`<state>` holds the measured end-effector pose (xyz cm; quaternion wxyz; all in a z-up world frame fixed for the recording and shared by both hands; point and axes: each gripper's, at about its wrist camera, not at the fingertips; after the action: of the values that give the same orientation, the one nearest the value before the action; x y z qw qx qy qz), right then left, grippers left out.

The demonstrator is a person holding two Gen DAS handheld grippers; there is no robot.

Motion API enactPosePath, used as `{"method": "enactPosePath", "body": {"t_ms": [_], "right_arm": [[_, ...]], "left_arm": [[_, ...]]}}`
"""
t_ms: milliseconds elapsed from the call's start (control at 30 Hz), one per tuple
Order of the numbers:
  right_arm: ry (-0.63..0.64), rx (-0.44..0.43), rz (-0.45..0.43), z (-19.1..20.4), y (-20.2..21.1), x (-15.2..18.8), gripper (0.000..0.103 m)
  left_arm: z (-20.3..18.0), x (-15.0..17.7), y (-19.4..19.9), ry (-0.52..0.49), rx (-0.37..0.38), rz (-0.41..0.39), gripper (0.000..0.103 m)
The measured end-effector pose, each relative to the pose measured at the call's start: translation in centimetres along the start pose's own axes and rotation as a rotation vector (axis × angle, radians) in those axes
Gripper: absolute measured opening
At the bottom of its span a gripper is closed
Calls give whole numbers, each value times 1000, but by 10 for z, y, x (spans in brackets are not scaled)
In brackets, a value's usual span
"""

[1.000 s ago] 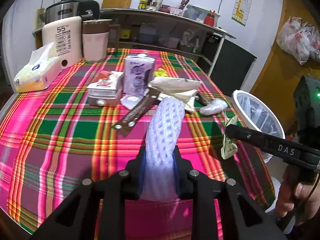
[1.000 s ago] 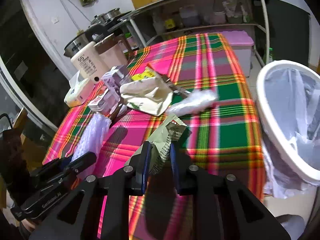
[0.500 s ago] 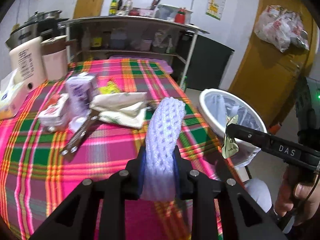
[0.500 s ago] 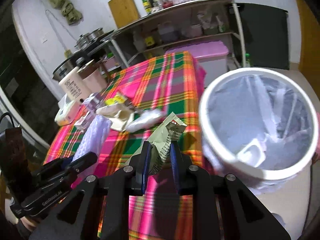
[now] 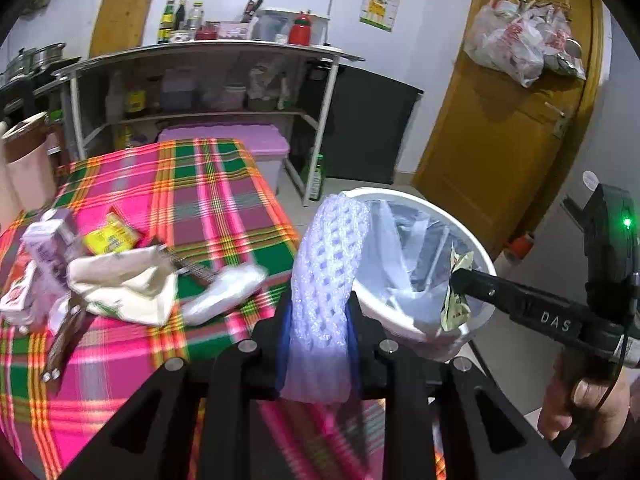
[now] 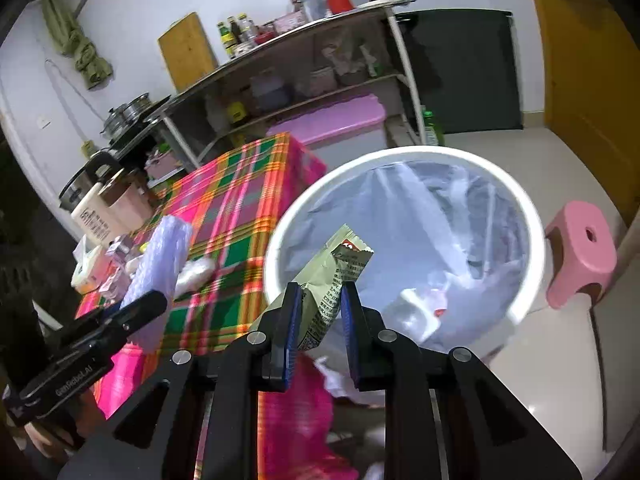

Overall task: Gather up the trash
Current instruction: 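Carry the foam net and green wrapper over the bin and release both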

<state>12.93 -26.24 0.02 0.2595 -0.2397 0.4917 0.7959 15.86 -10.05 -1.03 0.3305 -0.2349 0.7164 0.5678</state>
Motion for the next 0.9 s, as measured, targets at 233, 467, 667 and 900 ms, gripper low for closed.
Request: {"method": "enactPosePath", "body": {"t_ms": [233, 467, 667, 900], "right_arm": [[-27, 47, -9, -22, 4, -4, 21], [-39, 86, 0, -37, 4, -5, 21], [-46, 103, 19, -46, 1, -6, 22], [-50, 117, 32, -50, 0, -6, 24]], "left_arm": [[-29, -14, -19, -50, 59, 9, 25], [-44, -25, -39, -69, 101, 29, 26], [-54, -32, -50, -84, 121, 36, 27], [-56, -33, -52, -86, 138, 35, 37]]}}
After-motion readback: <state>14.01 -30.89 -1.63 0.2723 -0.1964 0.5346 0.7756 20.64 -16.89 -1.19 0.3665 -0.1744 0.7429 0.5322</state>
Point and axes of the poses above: each gripper's, at about its wrist camera, not at the fingertips, and y roughly against the way its jaws point, z to its left, x to its underside, and after that the axes turned 6 degrees about -x, right-handed
